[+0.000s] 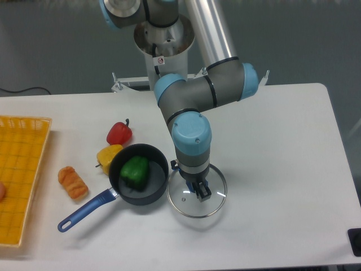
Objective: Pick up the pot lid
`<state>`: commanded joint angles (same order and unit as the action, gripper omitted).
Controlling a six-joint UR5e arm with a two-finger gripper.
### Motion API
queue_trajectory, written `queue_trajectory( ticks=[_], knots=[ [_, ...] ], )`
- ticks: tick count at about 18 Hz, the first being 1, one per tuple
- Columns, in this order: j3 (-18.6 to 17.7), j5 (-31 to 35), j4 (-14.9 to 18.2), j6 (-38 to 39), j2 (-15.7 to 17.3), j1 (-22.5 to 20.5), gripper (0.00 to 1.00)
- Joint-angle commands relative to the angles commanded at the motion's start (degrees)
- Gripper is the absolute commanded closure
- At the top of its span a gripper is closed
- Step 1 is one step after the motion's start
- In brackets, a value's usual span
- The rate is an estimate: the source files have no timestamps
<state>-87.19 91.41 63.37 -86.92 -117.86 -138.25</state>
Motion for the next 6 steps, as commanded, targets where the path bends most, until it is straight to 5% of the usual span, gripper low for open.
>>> queue_trajectory(
  ticks=[6],
  knots=[
    [0.18,-0.09,0.00,-2.11,-0.09,-1.23,0.42]
  ],
)
